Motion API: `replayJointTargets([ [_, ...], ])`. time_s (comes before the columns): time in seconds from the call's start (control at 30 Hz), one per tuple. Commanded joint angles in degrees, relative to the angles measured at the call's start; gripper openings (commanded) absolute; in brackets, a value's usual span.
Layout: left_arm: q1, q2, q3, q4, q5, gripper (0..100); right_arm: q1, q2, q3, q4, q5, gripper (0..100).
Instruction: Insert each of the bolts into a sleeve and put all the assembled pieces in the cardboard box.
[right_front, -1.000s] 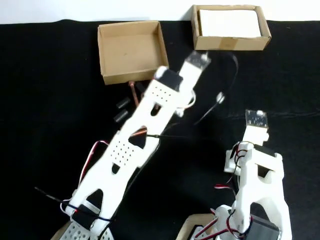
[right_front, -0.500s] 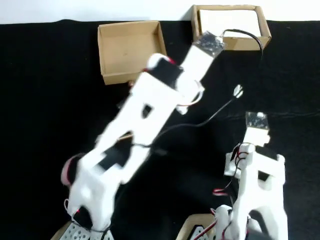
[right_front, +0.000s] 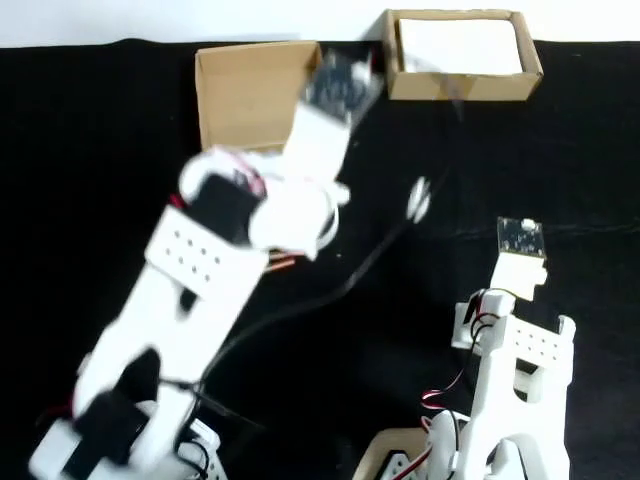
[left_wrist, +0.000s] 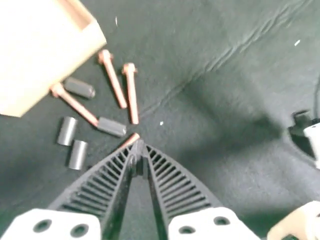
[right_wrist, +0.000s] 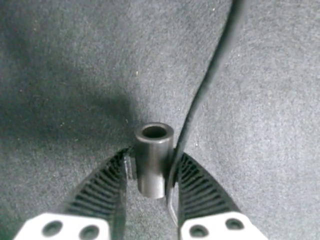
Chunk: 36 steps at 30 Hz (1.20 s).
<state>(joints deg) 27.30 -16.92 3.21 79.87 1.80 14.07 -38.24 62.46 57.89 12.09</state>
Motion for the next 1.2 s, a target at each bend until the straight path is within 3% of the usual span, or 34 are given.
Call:
replayJointTargets([
  [0.0, -1.36, -2.86, 8.75, -3.34, 0.35, 1, 0.40, -1.89, -0.22, 0.40, 0.09, 0.7],
  [0.17, -6.02, -6.90, 8.40, -3.34, 4.04, 1, -6.02, -2.33, -0.66, 3.12, 0.18, 0.7],
  [0.37, -3.74, -25.36, -0.66, -1.49, 3.60, 1, -21.41, -2.42, -7.25, 9.45, 0.00, 0.7],
  [0.7, -3.82, -48.04, 3.21, -3.52, 3.52, 1, -36.09, -2.42, -44.26, 12.88, -0.35, 0.7],
  [0.83, -5.67, -49.98, 12.88, -4.13, 3.43, 1, -40.84, -4.18, -59.82, 13.76, -0.35, 0.7],
  [0.97, -10.68, -50.33, 21.41, -14.59, 3.96, 1, -45.93, -9.71, -68.97, 14.20, -0.44, 0.7],
  [1.17, -9.36, -49.89, 24.04, -29.80, 4.92, 1, -45.93, -22.20, -58.77, 17.71, -1.85, 0.7],
])
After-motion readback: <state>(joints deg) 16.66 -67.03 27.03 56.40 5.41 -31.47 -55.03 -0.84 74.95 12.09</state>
